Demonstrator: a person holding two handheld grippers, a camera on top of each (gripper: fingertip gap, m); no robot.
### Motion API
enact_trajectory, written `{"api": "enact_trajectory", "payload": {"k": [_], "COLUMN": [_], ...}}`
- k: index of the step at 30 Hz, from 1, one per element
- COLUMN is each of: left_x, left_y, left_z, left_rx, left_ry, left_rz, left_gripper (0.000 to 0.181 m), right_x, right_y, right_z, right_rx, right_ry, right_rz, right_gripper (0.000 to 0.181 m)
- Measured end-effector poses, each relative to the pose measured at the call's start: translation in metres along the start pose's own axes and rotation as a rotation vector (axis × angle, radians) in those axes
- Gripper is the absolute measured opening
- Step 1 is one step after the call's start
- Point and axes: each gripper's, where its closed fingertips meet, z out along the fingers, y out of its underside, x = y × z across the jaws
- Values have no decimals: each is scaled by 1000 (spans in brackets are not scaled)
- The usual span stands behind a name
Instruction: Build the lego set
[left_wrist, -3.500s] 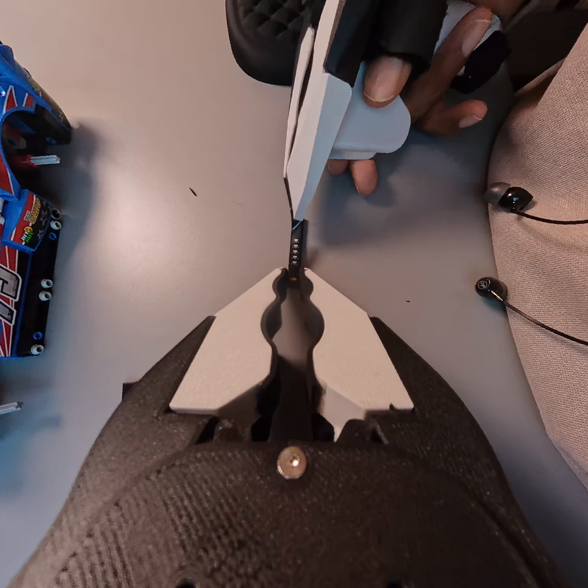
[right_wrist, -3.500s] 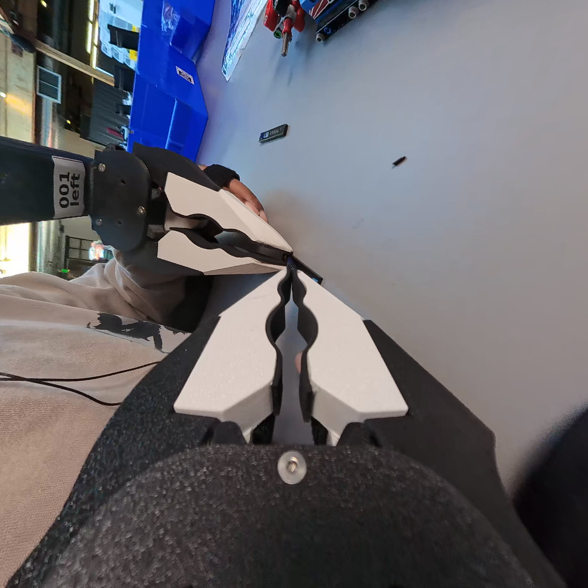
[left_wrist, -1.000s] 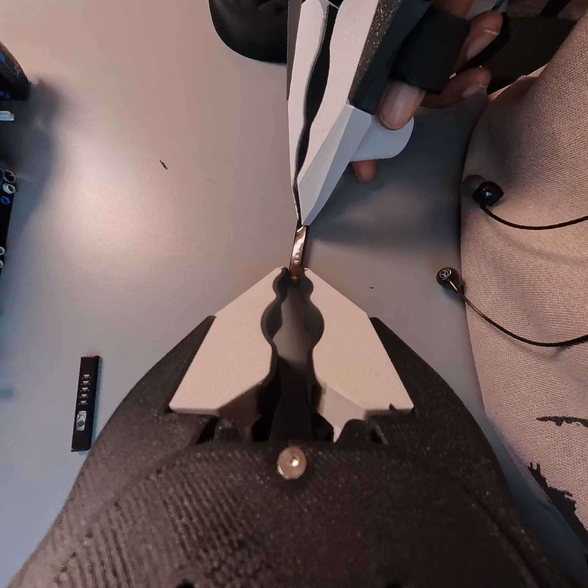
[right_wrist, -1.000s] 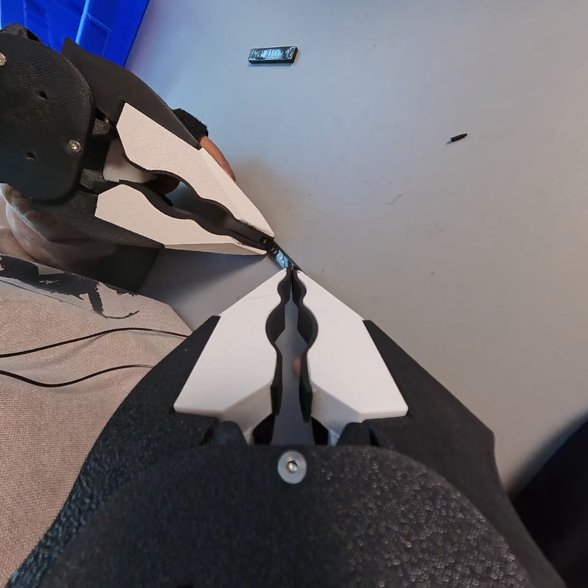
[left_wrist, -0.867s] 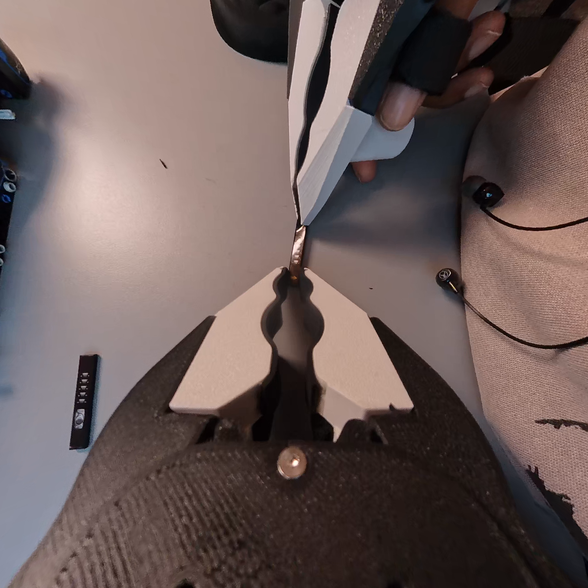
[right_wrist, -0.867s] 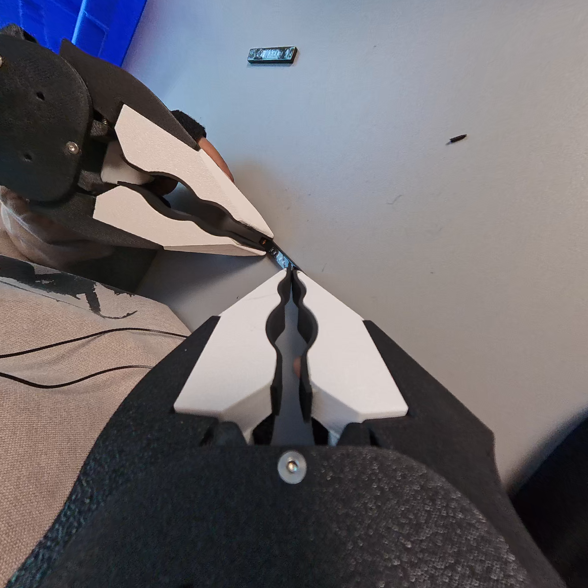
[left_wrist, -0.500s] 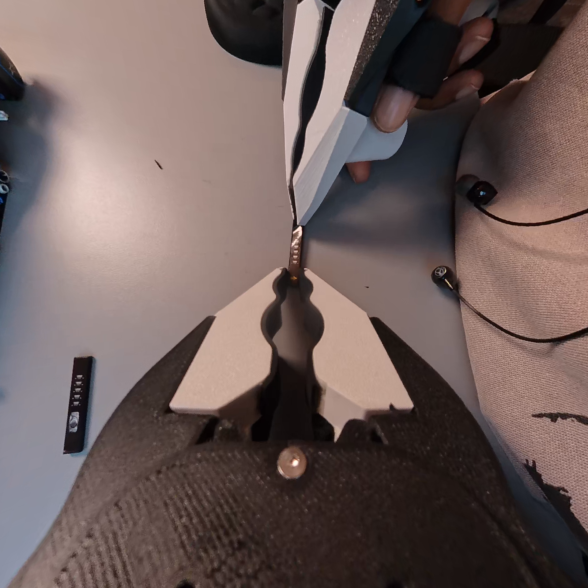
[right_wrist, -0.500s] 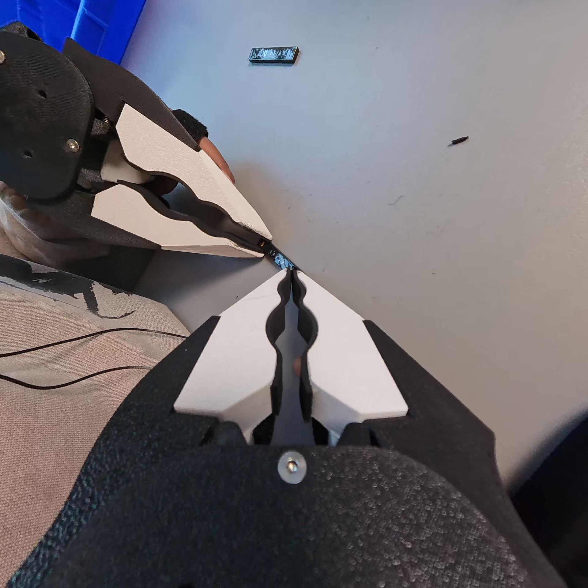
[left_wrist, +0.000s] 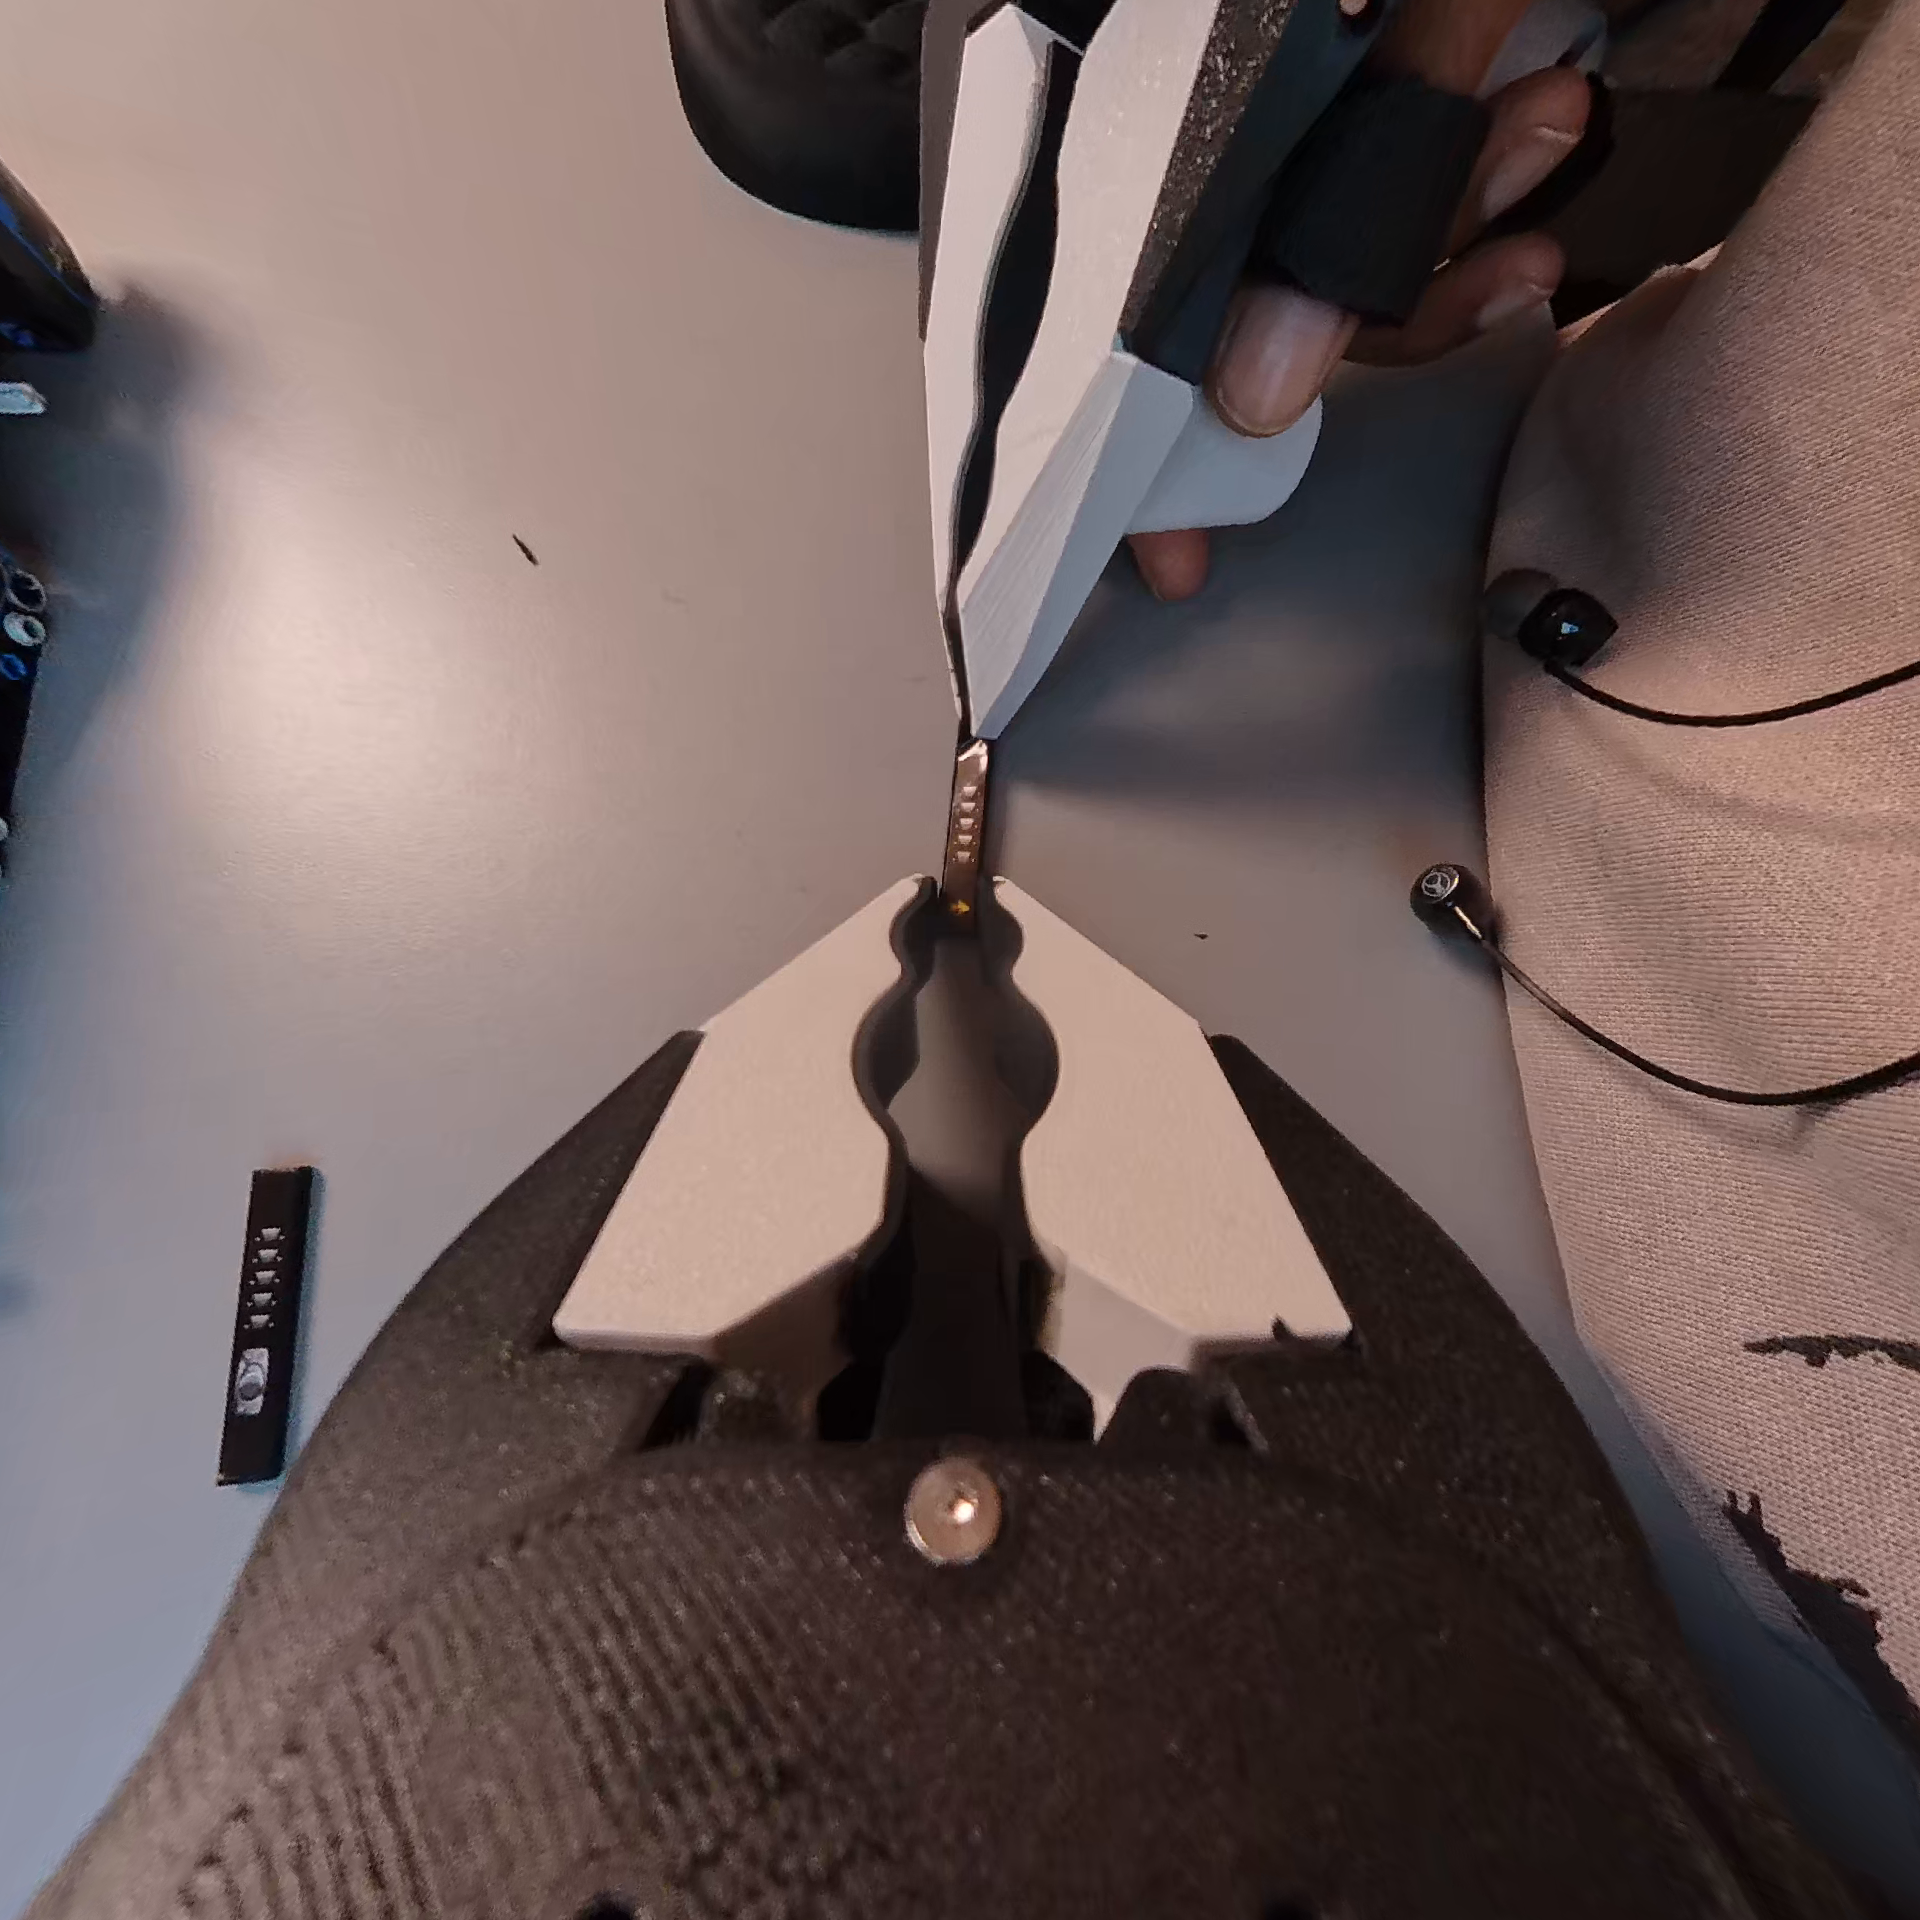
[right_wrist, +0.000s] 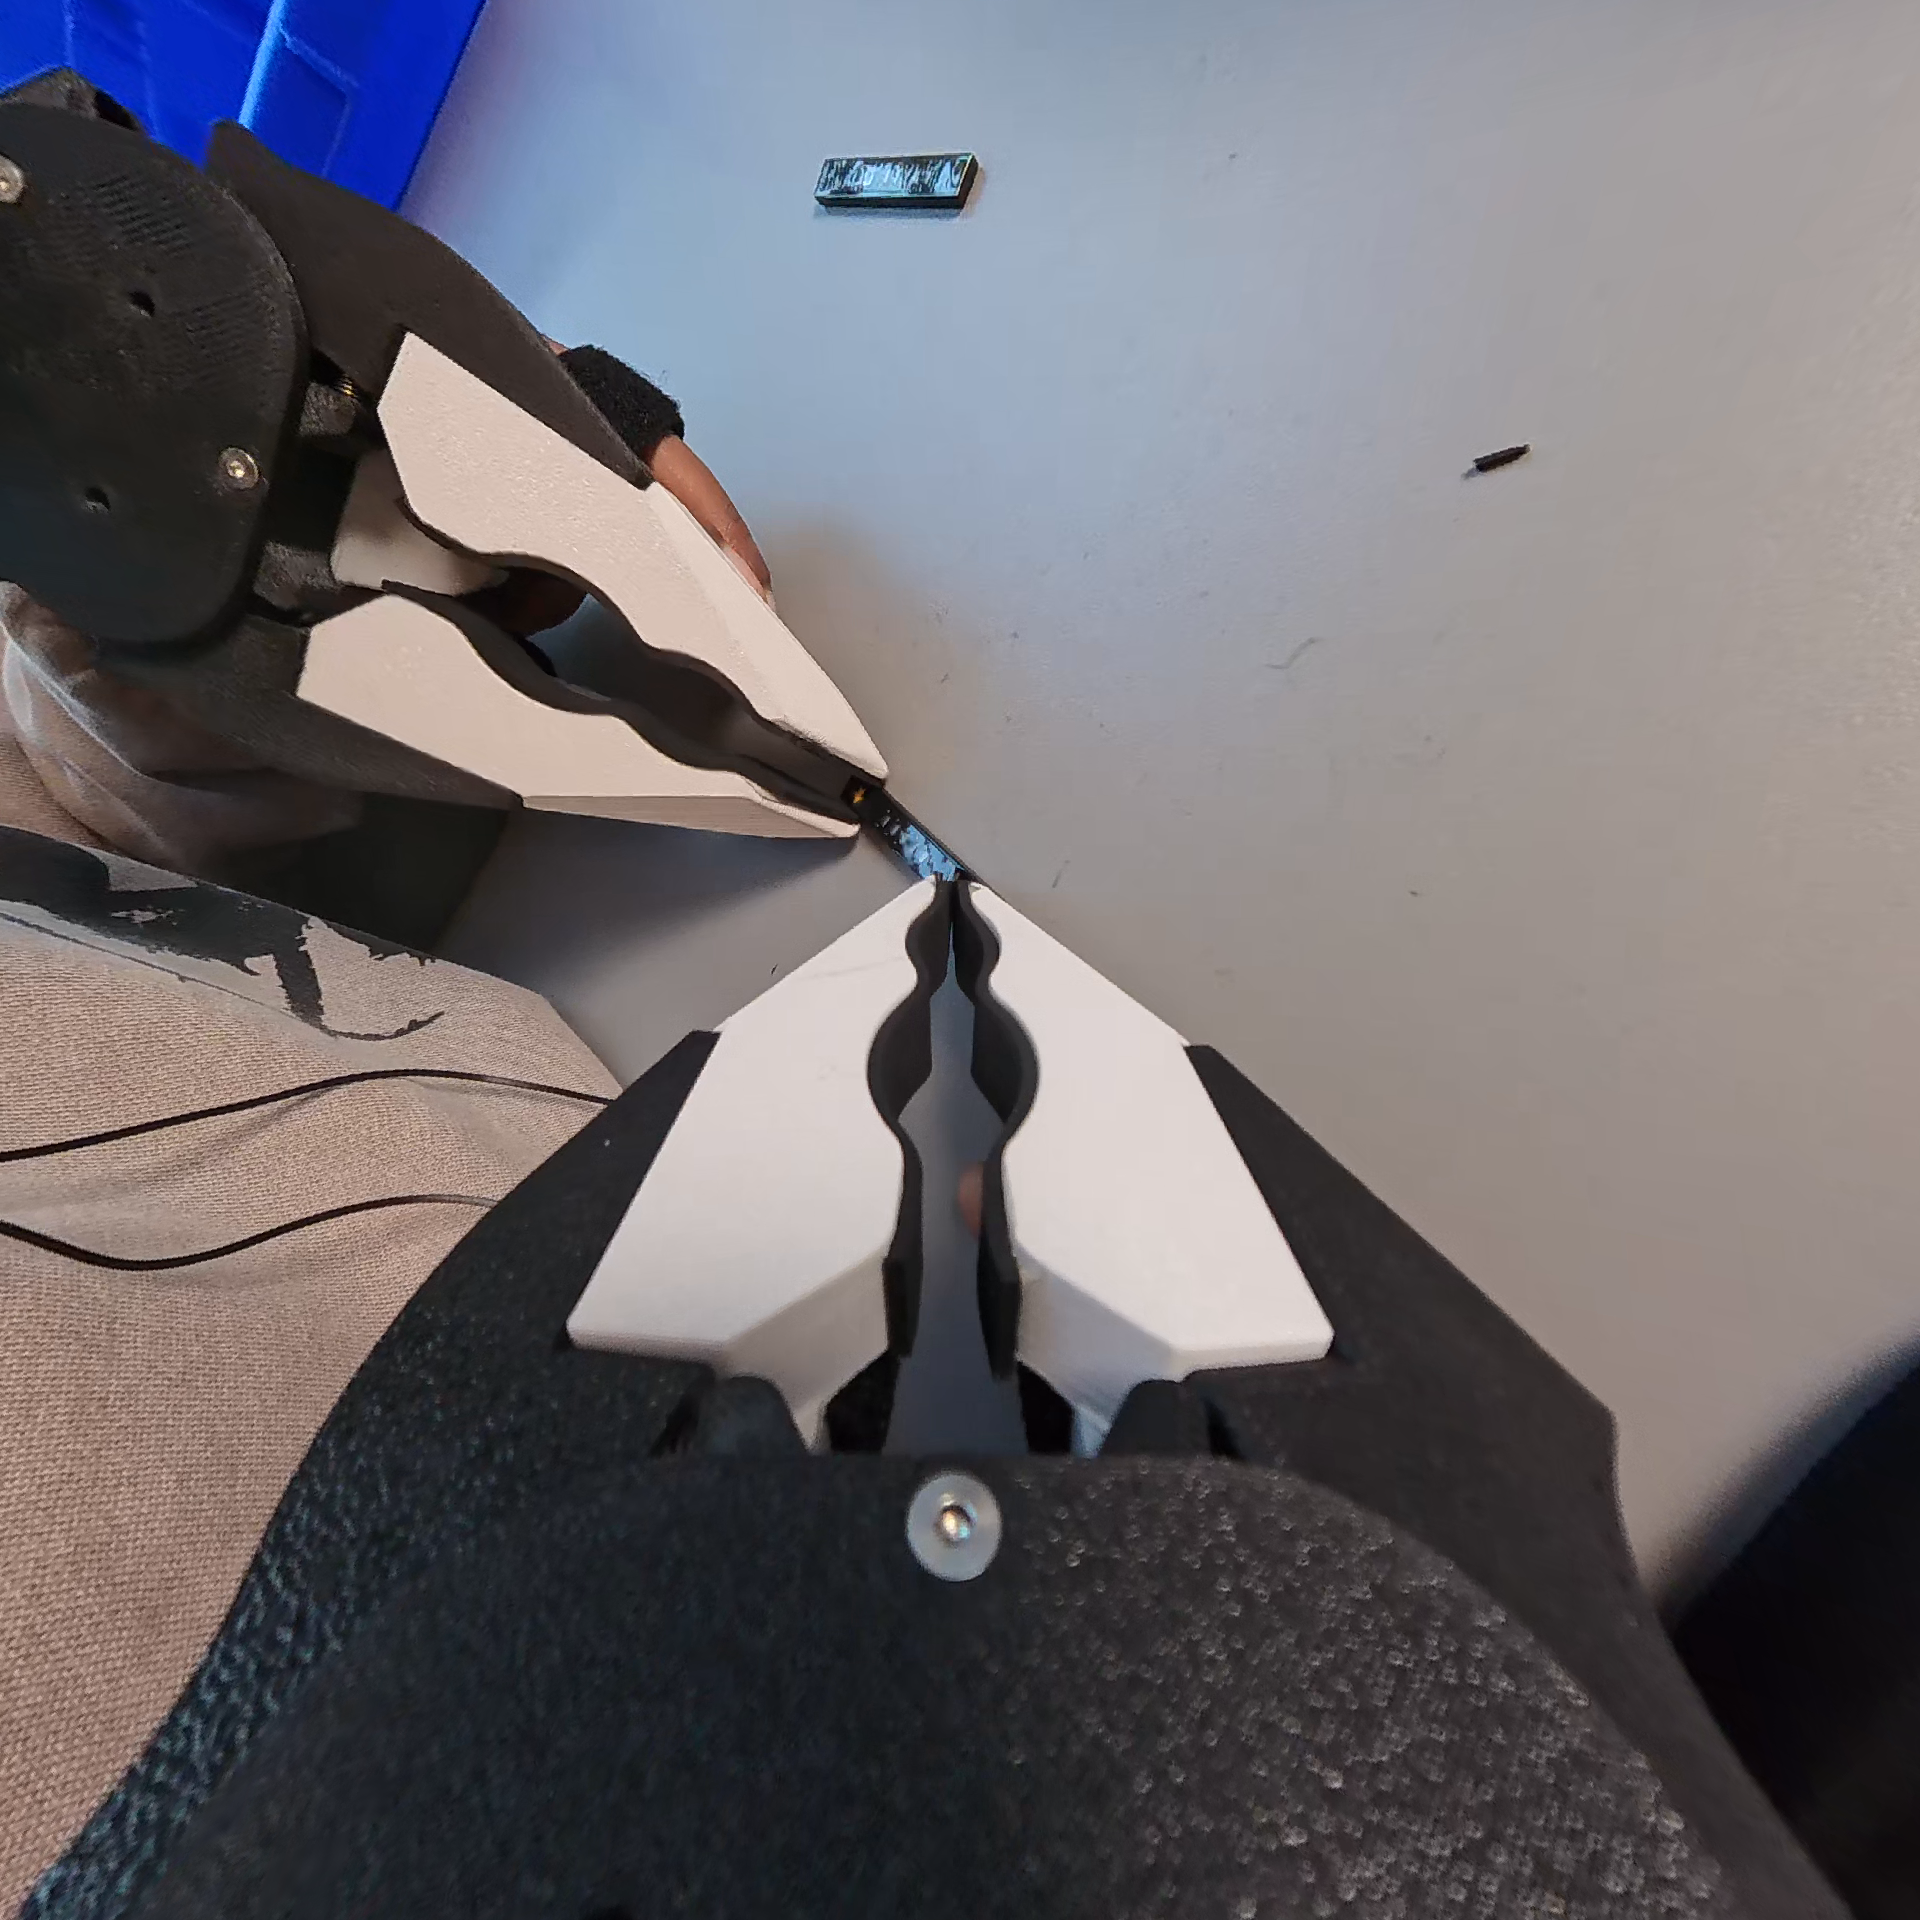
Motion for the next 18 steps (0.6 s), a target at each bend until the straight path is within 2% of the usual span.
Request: {"api": "enact_trajectory", "payload": {"k": [7,18], "left_x": [-1,4], "left_y": [-13,-6], "left_z": [-10,4], "left_rx": [88,17], "left_ry": [29,15], "left_rz": [-36,-1], "left_gripper": [0,0], "right_x": [0,0], "right_y": [0,0], "right_z": [0,0], "right_rx": [1,3], "right_ry": [-3,-9], "right_rz": [2,1], "right_gripper": [0,0]}}
